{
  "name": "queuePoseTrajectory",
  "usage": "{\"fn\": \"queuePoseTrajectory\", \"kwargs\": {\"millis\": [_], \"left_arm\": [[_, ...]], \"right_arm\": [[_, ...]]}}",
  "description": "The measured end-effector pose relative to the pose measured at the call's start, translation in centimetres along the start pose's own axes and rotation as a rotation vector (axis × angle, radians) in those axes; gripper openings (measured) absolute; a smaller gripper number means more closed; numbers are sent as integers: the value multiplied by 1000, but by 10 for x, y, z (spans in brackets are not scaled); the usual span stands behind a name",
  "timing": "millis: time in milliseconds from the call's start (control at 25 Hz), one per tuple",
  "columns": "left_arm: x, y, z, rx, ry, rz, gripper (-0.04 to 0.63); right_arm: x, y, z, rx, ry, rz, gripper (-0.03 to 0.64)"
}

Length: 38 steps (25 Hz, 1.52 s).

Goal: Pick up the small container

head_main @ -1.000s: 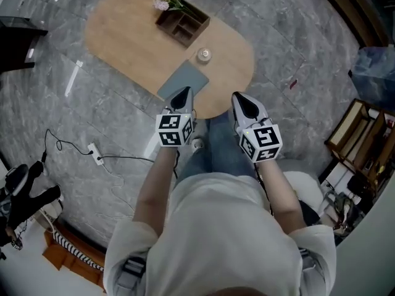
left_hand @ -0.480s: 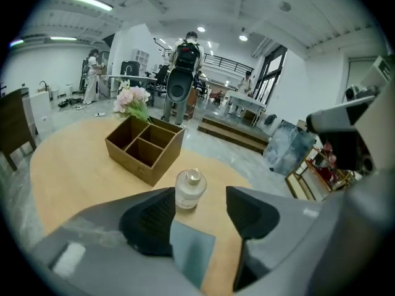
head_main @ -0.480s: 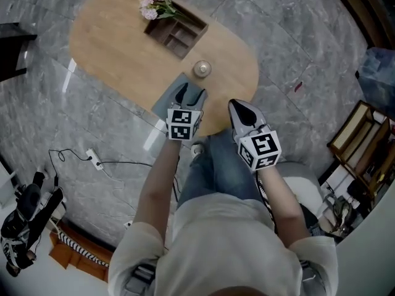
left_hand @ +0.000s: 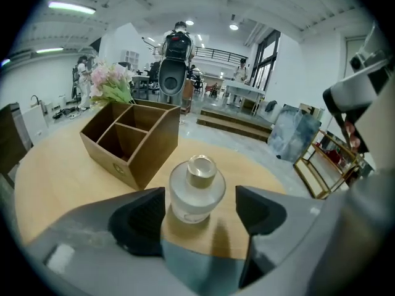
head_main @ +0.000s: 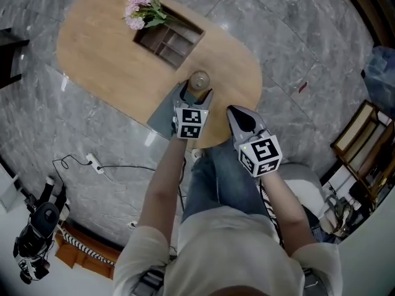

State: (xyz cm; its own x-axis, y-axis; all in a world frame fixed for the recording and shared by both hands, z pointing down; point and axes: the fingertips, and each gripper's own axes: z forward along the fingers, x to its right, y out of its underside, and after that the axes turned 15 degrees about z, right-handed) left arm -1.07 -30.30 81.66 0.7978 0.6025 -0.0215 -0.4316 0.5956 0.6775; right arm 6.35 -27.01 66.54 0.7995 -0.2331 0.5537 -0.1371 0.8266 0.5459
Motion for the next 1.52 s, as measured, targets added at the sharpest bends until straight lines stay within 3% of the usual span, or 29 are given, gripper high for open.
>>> {"fn": "queuePoseTrajectory", "kwargs": {"millis": [640,960,1280,1520], "left_arm": [[-7,10,62,-84,-32,109,370],[-11,14,63,-103,-67,130,342],[1,3,45,-83,-16,132,342],[11,-9,11,-62,-9,92,344]], "right_arm": [[43,6,23,-33,23,89,0],[47,6,22,-29,32,104,0],[37,1,9,-17,15,91,0],[28,-1,-5,20,41,84,0]]}}
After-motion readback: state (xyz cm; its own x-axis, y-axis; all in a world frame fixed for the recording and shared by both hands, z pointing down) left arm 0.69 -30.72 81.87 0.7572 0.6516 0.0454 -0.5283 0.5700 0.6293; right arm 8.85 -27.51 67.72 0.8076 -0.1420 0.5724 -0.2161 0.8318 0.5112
